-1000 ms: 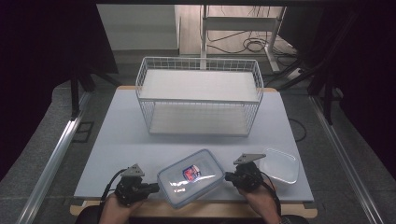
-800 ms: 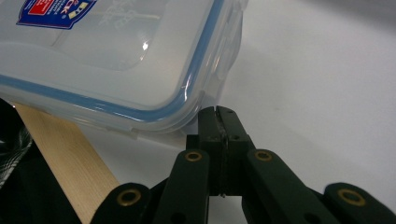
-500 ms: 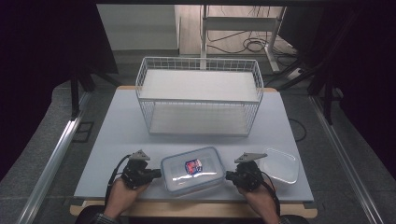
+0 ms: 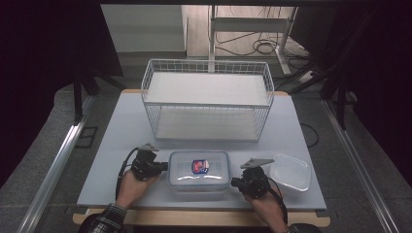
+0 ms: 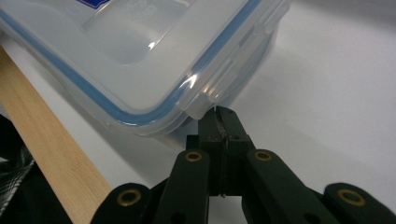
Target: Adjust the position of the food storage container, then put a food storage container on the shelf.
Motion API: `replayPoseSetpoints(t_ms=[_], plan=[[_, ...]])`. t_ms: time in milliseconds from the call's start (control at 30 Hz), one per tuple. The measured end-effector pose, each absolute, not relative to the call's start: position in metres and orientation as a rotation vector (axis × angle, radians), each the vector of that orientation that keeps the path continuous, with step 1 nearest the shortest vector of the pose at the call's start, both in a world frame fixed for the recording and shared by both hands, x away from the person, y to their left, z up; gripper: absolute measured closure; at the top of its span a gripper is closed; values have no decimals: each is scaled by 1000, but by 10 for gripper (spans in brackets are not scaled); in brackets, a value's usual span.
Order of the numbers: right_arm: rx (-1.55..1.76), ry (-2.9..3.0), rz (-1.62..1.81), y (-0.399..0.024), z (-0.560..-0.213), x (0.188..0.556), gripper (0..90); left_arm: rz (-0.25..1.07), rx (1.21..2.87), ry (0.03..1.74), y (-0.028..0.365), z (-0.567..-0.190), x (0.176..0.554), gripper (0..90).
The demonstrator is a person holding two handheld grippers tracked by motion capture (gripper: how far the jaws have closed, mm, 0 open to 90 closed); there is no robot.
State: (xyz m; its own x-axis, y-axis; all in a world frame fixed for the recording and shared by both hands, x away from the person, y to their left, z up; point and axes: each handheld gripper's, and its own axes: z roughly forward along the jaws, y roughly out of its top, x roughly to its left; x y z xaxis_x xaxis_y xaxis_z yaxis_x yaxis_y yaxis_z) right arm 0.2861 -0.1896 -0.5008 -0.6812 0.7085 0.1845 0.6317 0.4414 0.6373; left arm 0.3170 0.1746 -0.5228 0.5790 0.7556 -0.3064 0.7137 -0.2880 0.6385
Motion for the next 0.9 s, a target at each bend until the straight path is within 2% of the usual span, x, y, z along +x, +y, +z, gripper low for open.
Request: replayPoseSetpoints(t_ms=[133,233,367,400,433,467,500,533,567,600,700,900], plan=[[1189,2576,1056,-189,-501,286,893,81,2035,1169,174,-524,320,894],[1158,2585,1055,-190,-499,285,870,104,2040,1166,180,-525,313,803],[1119,2572,1044,-194,-497,284,834,136,2023,1163,192,-524,300,516],[1110,2553,1054,-199,-496,284,775,168,2013,1153,199,-524,291,432],[1110,2553,1054,-199,-496,284,775,168,2013,1153,199,-524,291,375],[1116,2531,1070,-204,-494,285,700,185,2009,1150,202,-523,287,330],[1116,2531,1070,-204,-494,285,700,199,2003,1151,203,-523,286,330],[1115,2511,1078,-207,-493,285,637,217,1995,1142,205,-522,282,240],[1115,2511,1078,-207,-493,285,637,217,1995,1142,205,-522,282,217],[1111,2500,1093,-209,-492,285,557,231,1995,1135,206,-522,280,198],[1115,2484,1108,-211,-492,286,468,251,2006,1124,206,-523,276,124],[1117,2472,1130,-214,-490,287,351,292,2001,1105,210,-526,275,62]])
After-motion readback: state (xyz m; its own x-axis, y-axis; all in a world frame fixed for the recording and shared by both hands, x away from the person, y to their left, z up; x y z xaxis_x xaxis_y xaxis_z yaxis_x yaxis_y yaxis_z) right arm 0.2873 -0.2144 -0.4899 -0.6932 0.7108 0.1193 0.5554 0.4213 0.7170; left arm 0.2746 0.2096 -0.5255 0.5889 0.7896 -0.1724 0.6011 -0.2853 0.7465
